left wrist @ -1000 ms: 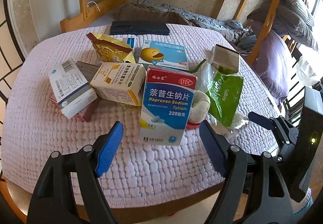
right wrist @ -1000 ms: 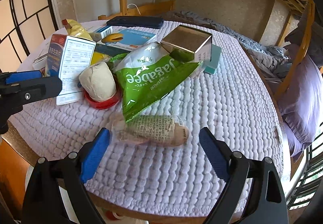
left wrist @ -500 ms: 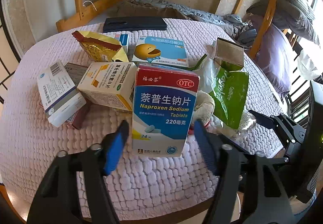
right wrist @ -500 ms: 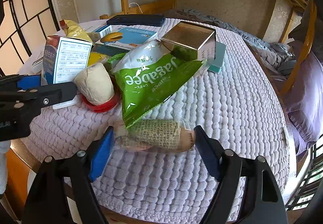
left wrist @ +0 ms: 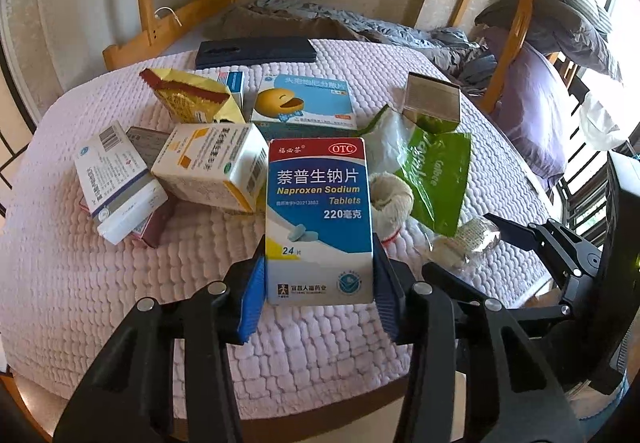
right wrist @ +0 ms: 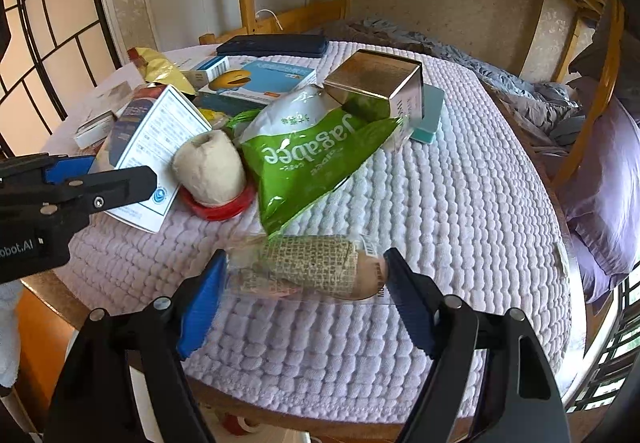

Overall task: Collect trash
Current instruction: 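Grasp the Naproxen medicine box with left tool while right tool grasps wrapped bread packet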

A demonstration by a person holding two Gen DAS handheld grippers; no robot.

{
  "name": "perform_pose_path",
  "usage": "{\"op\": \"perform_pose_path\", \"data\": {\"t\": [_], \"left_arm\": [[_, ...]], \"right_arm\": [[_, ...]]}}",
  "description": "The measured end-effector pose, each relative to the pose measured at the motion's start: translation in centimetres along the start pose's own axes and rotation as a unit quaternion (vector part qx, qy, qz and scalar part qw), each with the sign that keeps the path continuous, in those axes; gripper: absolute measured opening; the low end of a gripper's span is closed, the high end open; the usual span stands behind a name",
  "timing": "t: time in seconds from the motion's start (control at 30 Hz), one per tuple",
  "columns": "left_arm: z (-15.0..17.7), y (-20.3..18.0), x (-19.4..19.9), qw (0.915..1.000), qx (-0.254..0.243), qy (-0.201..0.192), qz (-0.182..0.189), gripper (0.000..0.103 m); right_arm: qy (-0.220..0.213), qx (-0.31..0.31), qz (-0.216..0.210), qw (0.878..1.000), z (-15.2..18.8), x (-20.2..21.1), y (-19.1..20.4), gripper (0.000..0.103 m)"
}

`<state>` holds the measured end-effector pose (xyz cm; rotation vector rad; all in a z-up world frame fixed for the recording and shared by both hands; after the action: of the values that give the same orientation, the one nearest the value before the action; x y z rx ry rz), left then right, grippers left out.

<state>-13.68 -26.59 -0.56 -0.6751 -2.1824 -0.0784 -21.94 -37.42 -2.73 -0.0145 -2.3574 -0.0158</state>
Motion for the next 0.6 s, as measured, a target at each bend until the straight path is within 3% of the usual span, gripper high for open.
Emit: {"op": "perform_pose_path", "data": {"t": [0.23,0.6], "left_arm": [[0.3,0.8,-0.4,0.9997,0.022,0.010,0.004,0.054],[0.1,1.2,0.1,0.9993,0.035,0.002,0.009,0.049]], "right_arm": [[0.007,0.001,0.000,1.000,0.6,0.0,0.6,0.077],[0.003,-0.003,-0.001,1.000,0.9,0.6,0.6,0.077]]}}
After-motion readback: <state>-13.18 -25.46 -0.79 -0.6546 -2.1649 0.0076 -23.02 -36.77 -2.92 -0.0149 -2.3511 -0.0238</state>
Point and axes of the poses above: each gripper's, at about its wrist camera, not at the fingertips, and x roughly against the way its jaws point, y to its left, z to its underside, the point moved 4 cm from there along -x, roughly the way its jaws point, and after that the axes turned 7 degrees about -y, right-handed, at the moved point
